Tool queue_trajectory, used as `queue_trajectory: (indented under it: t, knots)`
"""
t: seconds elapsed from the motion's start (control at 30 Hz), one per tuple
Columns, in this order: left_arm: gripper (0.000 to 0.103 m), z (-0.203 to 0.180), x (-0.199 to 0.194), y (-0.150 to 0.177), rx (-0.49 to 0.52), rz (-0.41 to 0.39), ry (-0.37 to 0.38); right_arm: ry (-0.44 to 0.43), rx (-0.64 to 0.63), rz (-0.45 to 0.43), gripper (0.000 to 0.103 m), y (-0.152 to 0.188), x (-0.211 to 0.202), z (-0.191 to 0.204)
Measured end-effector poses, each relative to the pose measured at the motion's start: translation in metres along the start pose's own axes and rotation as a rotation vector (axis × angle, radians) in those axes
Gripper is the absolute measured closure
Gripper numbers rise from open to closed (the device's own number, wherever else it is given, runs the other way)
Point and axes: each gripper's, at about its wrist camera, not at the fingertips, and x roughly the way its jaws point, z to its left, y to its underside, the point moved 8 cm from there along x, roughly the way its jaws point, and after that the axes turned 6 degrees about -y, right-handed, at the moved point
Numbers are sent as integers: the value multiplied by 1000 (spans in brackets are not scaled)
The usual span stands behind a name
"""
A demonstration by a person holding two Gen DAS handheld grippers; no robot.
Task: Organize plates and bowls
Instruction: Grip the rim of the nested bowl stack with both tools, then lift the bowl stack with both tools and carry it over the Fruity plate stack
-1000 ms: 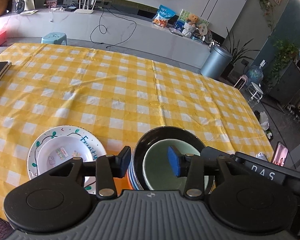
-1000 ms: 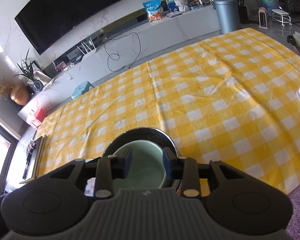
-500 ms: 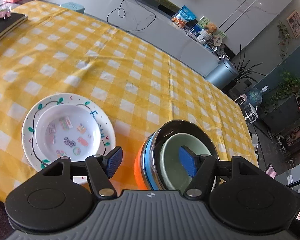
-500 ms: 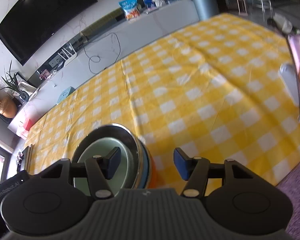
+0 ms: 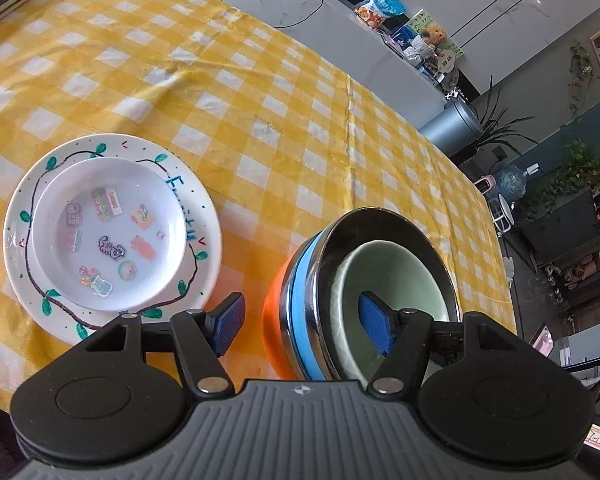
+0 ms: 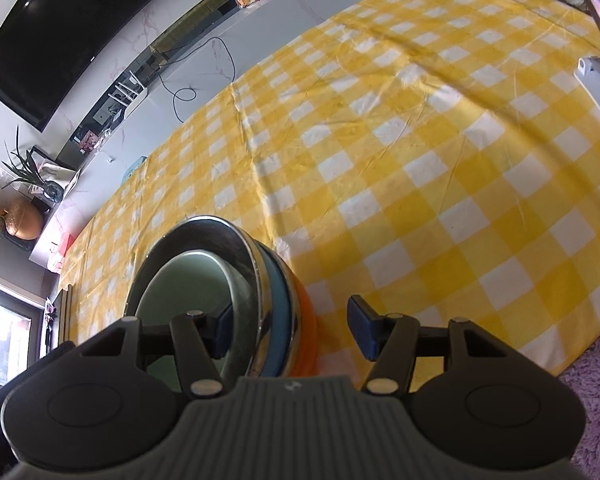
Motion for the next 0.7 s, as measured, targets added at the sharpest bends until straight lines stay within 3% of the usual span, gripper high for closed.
queue_trajectory:
  t: [0.3, 0.5, 0.7]
  knots:
    - [37, -5, 17, 2, -3, 59, 12, -29, 11, 53, 54, 1, 16, 1]
    - [55, -7, 20, 0, 32, 76, -41, -36, 45, 88, 59, 1, 22, 1]
    - [55, -9, 21, -2, 34, 97, -64, -34, 48, 100, 58, 1, 24, 2]
